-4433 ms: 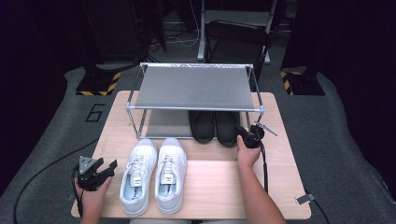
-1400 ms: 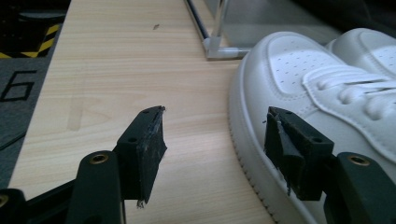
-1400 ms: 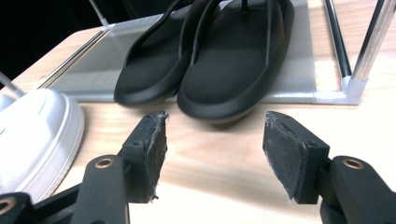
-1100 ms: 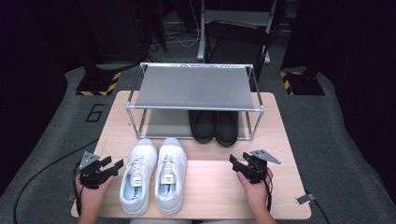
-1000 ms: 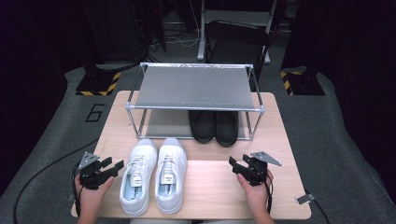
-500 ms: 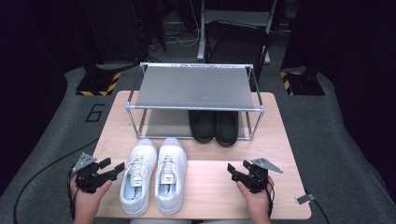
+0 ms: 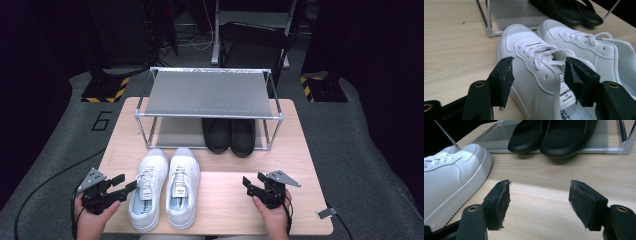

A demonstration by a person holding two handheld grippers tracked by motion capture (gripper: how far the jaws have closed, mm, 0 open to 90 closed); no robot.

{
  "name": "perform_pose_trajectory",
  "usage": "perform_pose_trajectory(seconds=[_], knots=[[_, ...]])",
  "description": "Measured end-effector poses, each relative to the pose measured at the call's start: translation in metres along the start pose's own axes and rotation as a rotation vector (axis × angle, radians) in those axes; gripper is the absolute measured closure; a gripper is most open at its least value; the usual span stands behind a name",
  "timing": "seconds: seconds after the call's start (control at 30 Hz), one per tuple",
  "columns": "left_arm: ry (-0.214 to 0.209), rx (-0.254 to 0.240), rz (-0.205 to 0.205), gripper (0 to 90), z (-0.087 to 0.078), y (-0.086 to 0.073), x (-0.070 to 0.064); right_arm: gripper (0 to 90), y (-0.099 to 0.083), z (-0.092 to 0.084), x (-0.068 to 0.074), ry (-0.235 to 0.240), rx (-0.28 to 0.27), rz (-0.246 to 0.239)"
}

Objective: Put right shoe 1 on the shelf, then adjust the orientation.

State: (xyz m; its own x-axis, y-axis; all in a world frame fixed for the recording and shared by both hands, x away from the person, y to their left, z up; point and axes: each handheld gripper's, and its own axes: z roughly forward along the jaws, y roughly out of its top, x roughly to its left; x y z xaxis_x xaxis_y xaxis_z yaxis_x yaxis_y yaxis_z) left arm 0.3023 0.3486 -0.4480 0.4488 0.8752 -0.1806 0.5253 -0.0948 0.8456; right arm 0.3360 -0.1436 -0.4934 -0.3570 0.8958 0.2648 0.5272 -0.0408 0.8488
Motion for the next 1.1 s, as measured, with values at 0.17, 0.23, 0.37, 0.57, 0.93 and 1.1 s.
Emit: perform_pose_trajectory(seconds=[0.17,0.23,0.37,0.57,0.93,1.1], knots=[[0.013,0.032,0.019,46.2,0.008,-0.005,-0.004,35.1,-0.002,0.001,0.000,0.003,0.007,0.001],[0.015,0.046,0.020,50.0,0.012,-0.008,-0.004,35.2,-0.003,0.001,-0.001,0.006,0.009,0.001],[0.011,0.062,0.026,54.5,0.016,-0.012,-0.003,36.7,-0.006,-0.003,-0.004,0.004,-0.012,0.004],[0.020,0.085,0.021,56.7,0.022,-0.016,-0.007,36.6,-0.008,-0.006,-0.007,0.013,-0.019,0.008],[0.046,0.086,0.021,58.2,0.027,-0.020,-0.009,36.3,-0.012,-0.006,-0.011,0.012,-0.016,0.036],[0.064,0.087,0.019,58.0,0.029,-0.020,-0.010,36.3,-0.015,-0.006,-0.012,0.008,-0.015,0.040]])
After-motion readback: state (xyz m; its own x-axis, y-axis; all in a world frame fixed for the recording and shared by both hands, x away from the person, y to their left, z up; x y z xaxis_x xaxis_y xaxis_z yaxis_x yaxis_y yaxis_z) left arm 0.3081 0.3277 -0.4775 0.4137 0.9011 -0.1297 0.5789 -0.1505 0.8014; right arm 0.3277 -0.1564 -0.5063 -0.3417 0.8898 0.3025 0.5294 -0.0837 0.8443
